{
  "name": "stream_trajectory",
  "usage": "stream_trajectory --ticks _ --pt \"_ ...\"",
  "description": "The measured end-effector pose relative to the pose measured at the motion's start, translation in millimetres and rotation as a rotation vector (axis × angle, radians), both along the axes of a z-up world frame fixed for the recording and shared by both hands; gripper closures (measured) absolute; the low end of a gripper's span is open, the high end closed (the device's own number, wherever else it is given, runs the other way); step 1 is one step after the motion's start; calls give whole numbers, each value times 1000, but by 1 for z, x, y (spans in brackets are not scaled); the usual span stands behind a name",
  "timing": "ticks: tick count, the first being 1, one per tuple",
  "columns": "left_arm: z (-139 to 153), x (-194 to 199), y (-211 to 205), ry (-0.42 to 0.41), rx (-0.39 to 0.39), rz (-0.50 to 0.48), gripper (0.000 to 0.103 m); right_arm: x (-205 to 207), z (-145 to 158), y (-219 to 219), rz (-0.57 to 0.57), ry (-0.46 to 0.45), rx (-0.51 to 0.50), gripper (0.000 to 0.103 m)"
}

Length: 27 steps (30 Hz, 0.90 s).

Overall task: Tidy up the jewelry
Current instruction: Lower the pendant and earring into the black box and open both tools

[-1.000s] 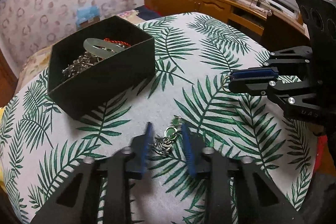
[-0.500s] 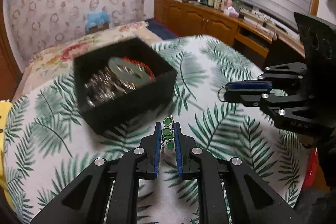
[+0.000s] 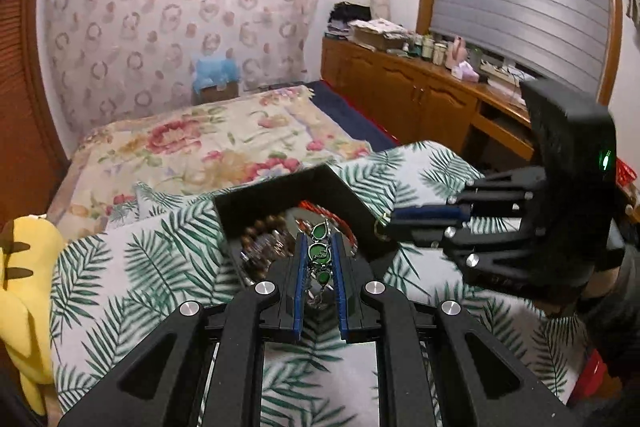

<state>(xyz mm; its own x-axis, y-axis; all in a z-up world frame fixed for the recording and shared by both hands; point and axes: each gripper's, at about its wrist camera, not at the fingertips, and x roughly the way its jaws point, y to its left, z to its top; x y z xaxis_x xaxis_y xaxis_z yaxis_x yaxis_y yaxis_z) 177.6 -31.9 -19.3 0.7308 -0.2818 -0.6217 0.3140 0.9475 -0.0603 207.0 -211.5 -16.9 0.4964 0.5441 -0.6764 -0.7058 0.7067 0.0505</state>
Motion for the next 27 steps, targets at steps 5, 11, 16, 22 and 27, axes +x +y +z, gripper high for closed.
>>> stream_trajectory --ticks 5,11,16,22,27 --pt "0 14 6 -1 2 19 92 10 -6 10 -1 9 -1 90" --pt "-4 31 7 11 -5 39 92 16 -11 13 -10 18 -4 90" --pt "-8 37 10 23 -19 61 92 13 -9 9 -23 11 8 89" --pt "-10 37 12 28 -19 90 78 0 -3 -3 -49 -2 29 89" --pt "-5 24 11 12 -19 103 65 -15 5 -13 -76 -16 52 89"
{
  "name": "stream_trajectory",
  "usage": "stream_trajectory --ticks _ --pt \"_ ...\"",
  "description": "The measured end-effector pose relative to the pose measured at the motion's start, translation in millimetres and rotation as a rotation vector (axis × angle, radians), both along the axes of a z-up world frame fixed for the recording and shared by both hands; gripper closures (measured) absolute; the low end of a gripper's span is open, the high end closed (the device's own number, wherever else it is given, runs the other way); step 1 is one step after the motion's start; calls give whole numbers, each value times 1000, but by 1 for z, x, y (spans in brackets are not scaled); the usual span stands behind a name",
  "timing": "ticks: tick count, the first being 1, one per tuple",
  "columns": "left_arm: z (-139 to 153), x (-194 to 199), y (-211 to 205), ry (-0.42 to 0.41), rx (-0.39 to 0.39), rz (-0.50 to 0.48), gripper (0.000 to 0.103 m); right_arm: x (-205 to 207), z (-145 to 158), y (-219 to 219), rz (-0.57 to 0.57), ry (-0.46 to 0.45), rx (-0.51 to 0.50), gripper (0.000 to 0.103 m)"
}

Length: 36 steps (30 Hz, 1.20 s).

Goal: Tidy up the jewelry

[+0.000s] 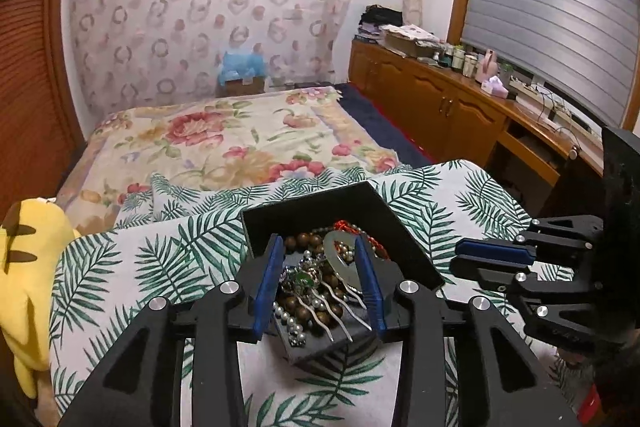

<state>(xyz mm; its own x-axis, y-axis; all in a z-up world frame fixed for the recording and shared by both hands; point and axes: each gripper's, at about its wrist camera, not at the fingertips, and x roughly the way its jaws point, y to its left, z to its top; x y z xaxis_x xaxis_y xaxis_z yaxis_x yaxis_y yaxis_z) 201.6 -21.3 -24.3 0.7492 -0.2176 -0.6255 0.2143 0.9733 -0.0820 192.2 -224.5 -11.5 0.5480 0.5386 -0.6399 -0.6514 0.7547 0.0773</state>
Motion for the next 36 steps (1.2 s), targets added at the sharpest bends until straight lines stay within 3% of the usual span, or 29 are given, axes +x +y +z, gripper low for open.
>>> stream_trajectory --ticks 1,4,6,9,13,15,21,36 --pt "1 -4 0 -4 5 4 61 -4 2 -2 -5 -2 3 89" --pt "4 -15 0 -17 14 20 38 -13 6 -5 -25 -8 11 88" --pt "6 -22 3 -31 16 38 18 -18 8 -7 -45 -12 16 67" --pt "10 -33 7 -56 27 81 9 -25 11 -10 -87 -23 24 45" --pt "13 -48 12 -71 59 146 8 -35 12 -20 -153 -28 35 32" --pt "15 -56 14 -77 58 159 8 -39 13 -22 -171 -35 37 20" --pt "21 -81 17 -85 56 170 8 -57 21 -24 -228 -75 54 4" --pt "51 -148 7 -182 86 217 8 -116 69 -40 -339 -221 139 3"
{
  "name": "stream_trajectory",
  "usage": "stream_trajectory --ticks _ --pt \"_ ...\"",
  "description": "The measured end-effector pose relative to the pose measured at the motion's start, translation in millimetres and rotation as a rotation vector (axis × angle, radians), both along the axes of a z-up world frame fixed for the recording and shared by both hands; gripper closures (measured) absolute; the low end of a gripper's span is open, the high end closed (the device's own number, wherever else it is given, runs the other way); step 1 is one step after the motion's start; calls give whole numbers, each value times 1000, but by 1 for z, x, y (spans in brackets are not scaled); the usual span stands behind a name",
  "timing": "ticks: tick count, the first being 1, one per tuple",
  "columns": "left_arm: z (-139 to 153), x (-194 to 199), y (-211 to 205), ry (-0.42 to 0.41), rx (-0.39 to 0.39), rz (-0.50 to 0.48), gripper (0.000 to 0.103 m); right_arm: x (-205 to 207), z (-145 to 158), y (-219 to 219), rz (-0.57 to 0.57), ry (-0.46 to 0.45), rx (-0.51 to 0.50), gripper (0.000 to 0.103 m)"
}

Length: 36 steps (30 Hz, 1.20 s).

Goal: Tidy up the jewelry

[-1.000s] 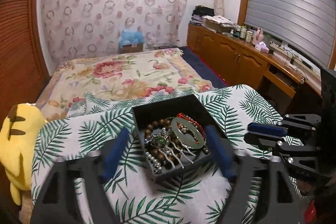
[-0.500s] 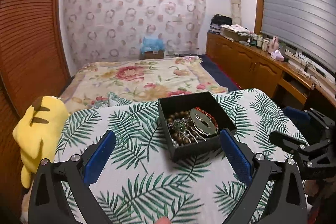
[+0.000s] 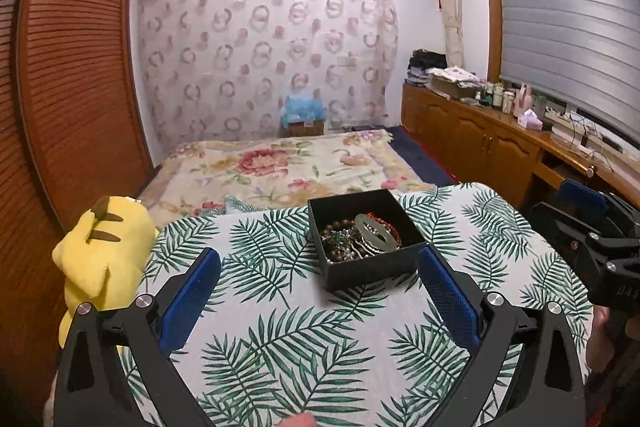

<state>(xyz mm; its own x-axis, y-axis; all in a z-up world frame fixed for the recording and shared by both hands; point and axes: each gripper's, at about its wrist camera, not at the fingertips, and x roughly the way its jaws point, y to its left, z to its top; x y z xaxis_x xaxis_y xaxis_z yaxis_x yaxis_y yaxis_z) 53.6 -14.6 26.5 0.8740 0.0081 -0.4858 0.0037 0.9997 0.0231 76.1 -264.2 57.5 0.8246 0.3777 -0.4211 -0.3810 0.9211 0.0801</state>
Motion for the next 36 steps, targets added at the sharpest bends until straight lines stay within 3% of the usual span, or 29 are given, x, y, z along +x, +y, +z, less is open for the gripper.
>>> stream_trajectory --ticks 12,36 --pt "13 -26 2 -39 -10 17 8 -28 10 -20 -39 -36 25 3" --pt "11 -30 -2 -27 -10 2 8 -32 8 -24 -34 -29 34 3"
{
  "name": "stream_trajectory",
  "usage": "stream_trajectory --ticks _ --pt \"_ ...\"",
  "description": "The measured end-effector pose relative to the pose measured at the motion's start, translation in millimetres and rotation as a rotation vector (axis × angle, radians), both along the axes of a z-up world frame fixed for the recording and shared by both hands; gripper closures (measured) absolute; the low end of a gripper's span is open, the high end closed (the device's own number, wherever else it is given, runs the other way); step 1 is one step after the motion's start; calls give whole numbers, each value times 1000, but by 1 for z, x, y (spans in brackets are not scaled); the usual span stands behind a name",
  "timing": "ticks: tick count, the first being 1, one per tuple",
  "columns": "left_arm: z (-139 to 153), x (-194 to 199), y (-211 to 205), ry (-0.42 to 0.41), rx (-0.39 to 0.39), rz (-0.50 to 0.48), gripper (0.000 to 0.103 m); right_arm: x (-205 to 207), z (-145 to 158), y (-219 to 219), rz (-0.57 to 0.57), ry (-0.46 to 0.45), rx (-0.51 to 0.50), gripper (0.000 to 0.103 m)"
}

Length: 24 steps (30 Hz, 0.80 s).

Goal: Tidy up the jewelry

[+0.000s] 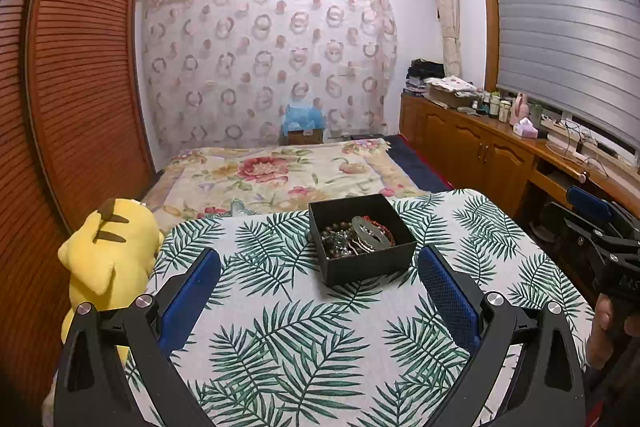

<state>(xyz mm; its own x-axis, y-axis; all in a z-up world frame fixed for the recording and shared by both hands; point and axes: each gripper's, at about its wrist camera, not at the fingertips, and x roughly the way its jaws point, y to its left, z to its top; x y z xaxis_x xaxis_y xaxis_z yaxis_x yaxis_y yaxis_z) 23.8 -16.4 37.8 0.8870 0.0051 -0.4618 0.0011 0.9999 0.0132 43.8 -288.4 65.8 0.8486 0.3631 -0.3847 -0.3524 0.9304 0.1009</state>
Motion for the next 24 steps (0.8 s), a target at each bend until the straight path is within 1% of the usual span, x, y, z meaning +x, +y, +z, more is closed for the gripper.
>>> stream_trajectory --ticks 24 --pt "-1 1 -1 0 -4 -1 8 0 -1 0 1 2 3 3"
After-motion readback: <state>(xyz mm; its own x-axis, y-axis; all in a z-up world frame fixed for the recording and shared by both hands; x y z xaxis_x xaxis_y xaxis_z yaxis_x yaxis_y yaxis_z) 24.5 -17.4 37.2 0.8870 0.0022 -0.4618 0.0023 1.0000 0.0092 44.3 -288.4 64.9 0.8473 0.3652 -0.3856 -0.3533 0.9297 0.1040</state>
